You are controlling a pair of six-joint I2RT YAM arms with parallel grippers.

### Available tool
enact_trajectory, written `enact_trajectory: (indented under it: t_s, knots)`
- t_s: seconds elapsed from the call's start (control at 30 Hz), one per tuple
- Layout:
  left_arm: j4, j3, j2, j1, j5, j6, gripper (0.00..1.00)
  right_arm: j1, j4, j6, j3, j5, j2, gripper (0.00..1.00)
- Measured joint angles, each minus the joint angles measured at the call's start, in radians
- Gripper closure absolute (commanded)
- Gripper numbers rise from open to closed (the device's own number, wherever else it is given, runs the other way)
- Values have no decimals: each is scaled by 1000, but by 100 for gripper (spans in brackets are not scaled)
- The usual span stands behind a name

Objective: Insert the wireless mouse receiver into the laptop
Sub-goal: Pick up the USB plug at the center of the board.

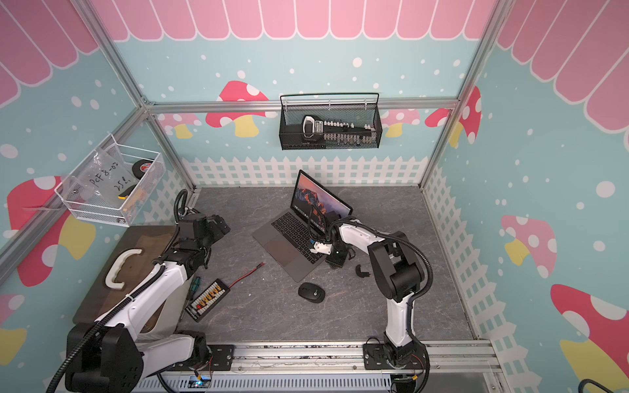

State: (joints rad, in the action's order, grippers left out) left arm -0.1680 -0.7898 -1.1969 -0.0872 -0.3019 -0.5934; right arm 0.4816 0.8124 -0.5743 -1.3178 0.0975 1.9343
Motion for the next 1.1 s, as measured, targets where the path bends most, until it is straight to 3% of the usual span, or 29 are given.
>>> enact_trajectory:
  t_s: [0.5,0.73,0.9,1.1]
  knots:
    - [2,-11,-61,0,42,-21,0,12,-79,40,60,-19,-22,77]
    - [50,-11,-113,0,119,-35,1,12,-97,62,82,-7,-36,83]
    - [91,-42,-244,0,226,-77,1,12,-142,94,125,-10,-69,84]
    - [119,-183,-441,-25,333,-135,1,4,-196,145,189,-6,-117,85]
